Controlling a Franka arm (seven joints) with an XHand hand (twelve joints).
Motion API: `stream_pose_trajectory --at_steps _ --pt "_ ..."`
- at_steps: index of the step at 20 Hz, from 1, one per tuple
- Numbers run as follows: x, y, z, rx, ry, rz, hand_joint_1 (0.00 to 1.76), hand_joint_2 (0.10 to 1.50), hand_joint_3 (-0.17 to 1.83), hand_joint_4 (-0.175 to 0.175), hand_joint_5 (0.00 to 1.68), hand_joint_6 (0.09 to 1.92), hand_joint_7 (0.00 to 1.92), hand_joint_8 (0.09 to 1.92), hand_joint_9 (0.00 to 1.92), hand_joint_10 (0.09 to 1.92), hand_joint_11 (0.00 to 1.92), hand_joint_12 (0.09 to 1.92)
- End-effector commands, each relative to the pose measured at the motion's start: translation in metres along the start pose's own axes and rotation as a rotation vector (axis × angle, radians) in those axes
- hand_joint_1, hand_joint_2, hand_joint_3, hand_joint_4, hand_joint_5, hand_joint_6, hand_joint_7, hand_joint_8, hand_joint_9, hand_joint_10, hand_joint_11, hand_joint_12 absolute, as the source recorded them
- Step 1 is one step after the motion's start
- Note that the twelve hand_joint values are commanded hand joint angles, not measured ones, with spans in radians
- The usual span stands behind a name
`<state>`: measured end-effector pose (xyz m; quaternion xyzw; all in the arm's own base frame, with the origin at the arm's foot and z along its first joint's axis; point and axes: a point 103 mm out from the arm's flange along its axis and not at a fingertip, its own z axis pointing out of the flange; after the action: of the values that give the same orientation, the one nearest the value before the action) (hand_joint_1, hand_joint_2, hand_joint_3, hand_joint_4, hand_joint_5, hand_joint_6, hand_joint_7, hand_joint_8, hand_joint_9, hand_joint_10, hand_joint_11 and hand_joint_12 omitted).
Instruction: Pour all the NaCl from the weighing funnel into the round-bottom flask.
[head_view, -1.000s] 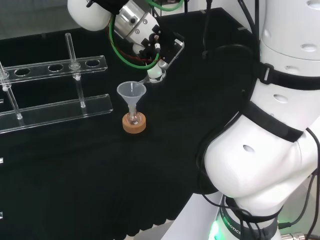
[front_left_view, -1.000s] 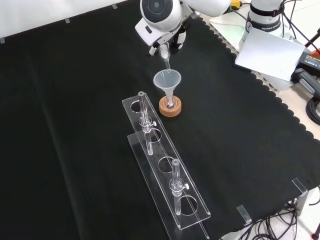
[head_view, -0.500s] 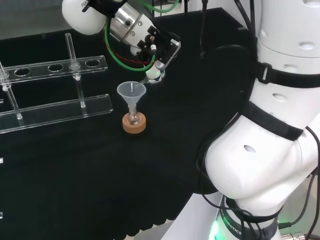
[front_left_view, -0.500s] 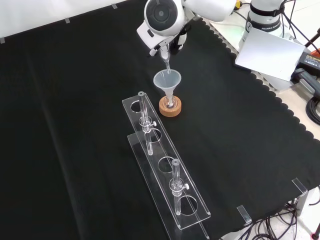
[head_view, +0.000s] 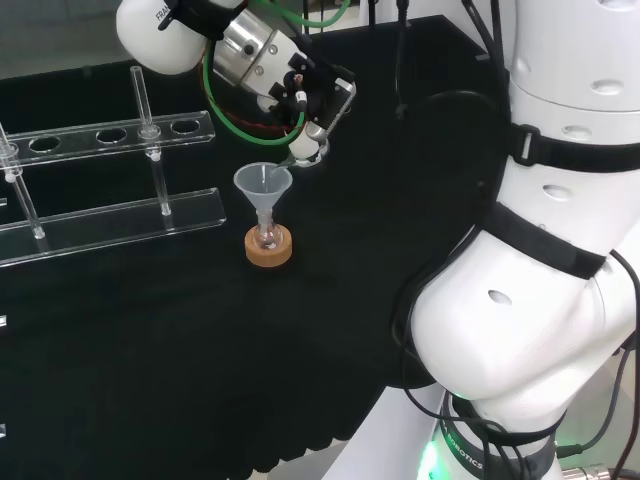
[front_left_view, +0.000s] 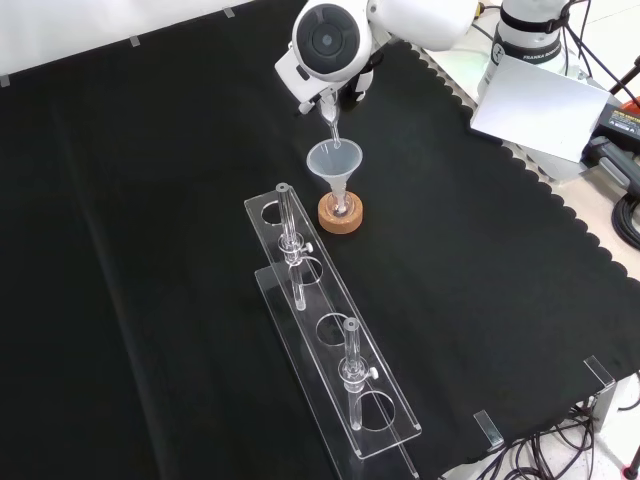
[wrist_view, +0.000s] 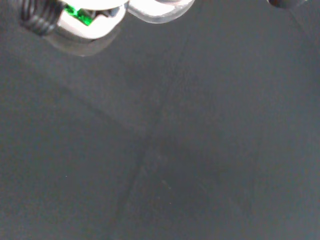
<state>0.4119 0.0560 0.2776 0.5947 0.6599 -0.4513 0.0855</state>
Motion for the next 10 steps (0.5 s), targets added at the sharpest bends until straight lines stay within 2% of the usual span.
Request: stream_pose_trajectory --at_steps 1,10 --pt "-0.0001 0.0004 0.0007 0.005 -0.01 0.008 1.12 0.69 0.61 0.175 1.27 0.66 1.37 0.33 1.62 0.09 1.52 0.57" --pt "0.0011 0.0012 -0.0015 0.022 -0.024 0.009 1.12 0.69 0.61 0.175 1.27 0.66 1.37 0.33 1.62 0.09 1.52 0.56"
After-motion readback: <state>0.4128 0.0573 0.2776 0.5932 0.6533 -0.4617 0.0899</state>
